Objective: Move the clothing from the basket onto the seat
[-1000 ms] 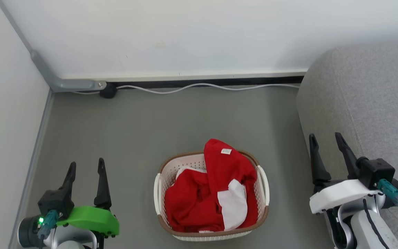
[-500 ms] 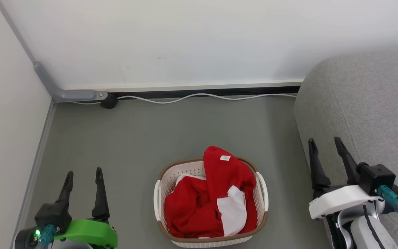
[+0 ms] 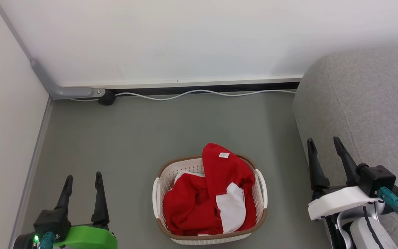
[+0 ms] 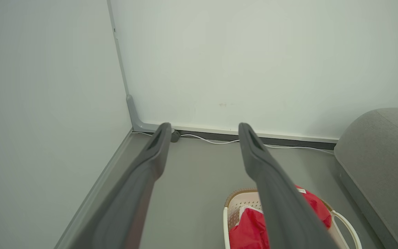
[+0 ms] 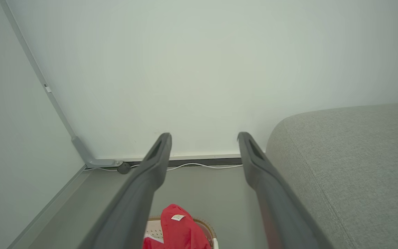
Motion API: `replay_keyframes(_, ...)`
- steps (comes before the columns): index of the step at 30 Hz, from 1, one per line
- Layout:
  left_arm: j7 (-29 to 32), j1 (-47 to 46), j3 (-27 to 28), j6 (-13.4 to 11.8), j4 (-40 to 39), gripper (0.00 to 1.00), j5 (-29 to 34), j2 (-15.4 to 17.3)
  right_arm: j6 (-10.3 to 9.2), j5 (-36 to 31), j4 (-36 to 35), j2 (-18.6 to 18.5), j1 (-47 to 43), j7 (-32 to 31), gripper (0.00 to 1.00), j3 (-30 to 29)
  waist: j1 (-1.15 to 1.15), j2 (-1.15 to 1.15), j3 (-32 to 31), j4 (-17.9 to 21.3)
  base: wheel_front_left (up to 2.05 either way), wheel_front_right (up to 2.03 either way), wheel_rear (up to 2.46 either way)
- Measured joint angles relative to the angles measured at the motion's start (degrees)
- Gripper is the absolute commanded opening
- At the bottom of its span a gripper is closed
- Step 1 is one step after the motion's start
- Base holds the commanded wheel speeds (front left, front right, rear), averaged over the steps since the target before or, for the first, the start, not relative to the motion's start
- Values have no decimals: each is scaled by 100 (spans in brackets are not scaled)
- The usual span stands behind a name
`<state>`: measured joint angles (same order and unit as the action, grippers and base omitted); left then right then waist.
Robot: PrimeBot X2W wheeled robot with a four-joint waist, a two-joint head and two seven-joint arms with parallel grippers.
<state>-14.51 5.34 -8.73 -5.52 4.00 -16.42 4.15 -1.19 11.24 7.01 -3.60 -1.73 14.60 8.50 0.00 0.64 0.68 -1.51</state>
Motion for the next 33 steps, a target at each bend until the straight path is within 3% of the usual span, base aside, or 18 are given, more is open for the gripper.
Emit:
replay_keyframes(10, 0, 17, -126, 19, -69, 100, 83, 52, -43, -1, -256, -2, 14, 0, 100, -2, 0, 0, 338, 72, 0, 0, 0)
replay_keyframes(15, 19, -87, -387, 152, 5, 100, 337, 125, -93, -1, -466, 0, 179, 0, 100, -58, 0, 0, 621, 137, 0, 0, 0)
replay_keyframes(33, 441, -1699, -1306, 553, 821, 100, 1118, 146, -152, -2, -905, -1, 1089, 0, 100, -320, 0, 0, 1964, 562, 0, 0, 0)
